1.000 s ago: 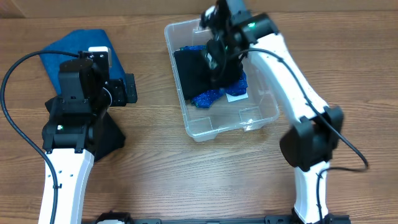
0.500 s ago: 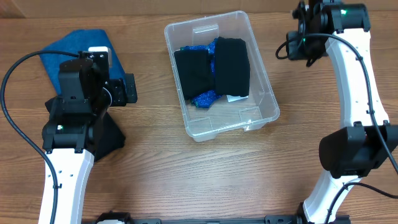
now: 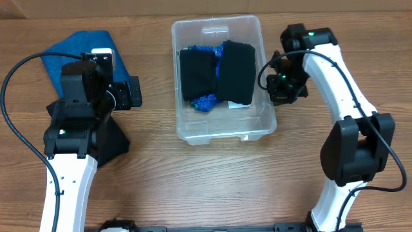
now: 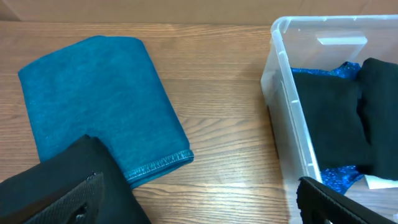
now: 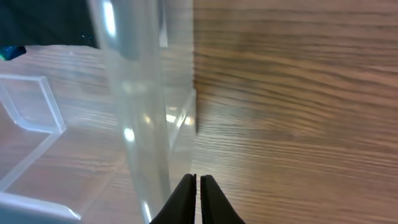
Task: Pack container
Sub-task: 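Move the left gripper to the left black cloth and grasp it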
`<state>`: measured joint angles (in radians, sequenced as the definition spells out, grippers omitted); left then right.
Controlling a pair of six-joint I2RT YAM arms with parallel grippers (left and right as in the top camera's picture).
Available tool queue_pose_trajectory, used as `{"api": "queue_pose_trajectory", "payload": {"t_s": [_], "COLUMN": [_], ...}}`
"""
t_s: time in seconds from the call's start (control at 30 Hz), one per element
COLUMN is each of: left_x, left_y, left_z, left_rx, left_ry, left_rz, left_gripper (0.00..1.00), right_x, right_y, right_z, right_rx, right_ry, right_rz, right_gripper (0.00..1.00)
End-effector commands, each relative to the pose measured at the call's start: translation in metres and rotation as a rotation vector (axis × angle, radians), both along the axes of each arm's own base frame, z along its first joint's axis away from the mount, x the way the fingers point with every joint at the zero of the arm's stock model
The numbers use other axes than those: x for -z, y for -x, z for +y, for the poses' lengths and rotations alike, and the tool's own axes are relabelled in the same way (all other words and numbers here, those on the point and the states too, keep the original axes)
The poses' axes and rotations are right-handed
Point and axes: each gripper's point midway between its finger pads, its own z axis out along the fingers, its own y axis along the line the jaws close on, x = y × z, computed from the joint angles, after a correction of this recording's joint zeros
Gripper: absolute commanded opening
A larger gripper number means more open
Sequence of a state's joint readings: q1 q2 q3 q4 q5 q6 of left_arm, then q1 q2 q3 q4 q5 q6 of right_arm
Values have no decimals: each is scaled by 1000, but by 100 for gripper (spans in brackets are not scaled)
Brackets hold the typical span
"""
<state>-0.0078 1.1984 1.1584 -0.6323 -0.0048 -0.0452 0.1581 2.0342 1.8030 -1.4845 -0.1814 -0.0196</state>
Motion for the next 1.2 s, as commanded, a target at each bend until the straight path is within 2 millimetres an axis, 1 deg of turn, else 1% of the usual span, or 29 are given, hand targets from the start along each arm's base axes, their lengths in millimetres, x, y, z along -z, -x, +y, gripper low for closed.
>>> {"api": "queue_pose_trajectory", "payload": {"t_s": [0.0,0.03,0.1,0.13,0.17,0.23,0.27,0.3,0.33,0.37,0.43,0.47,0.53,0.6,0.67,0.7,0.73,0.77,0.83,0.93,1.03,1.17], "left_x": [-8,-8,-8,-8,-8,-10,-10,-10,-10,-9,-2,3,16,28,31,32,34,40,51,76,118,174], "left_y": [-3,-3,-3,-3,-3,0,5,10,19,30,52,64,88,109,118,120,123,127,132,136,141,139], "left_z": [-2,-2,-2,-2,-2,-2,-1,2,9,20,42,51,67,82,95,102,110,120,128,140,154,169], "left_rx": [13,13,13,13,13,13,9,-14,-63,-136,-254,-291,-376,-472,-532,-562,-593,-637,-676,-727,-735,-699], "left_ry": [-14,-14,-14,-14,-14,-13,-12,7,44,92,158,188,268,364,397,402,412,425,444,475,484,500], "left_rz": [-18,-18,-18,-18,-18,-17,-11,1,20,45,102,137,217,284,296,294,293,311,343,394,468,532], "left_gripper": [100,100,100,100,100,100,100,100,100,100,100,100,100,100,100,100,100,100,100,100,100,100], "right_x": [0,1,1,-2,-8,-36,-49,-66,-85,-99,-117,-122,-125,-125,-129,-132,-134,-138,-144,-150,-149,-149], "right_y": [-2,-5,-16,-23,-29,-47,-52,-56,-57,-55,-53,-52,-45,-34,-30,-25,-18,-8,1,9,13,14], "right_z": [4,0,-18,-30,-39,-67,-79,-93,-110,-124,-141,-146,-157,-174,-191,-204,-218,-238,-252,-260,-260,-259], "right_rx": [5,30,93,128,151,232,258,291,330,362,423,449,502,598,678,727,784,856,918,956,969,969], "right_ry": [-33,-21,35,65,75,97,106,117,123,126,91,46,0,9,21,47,89,153,169,167,167,167], "right_rz": [-6,-15,-46,-71,-96,-187,-223,-265,-305,-330,-368,-378,-361,-326,-335,-341,-342,-348,-357,-365,-351,-345], "right_gripper": [9,9,10,11,14,22,29,37,79,100,100,100,100,100,100,100,100,100,100,100,100,100]}}
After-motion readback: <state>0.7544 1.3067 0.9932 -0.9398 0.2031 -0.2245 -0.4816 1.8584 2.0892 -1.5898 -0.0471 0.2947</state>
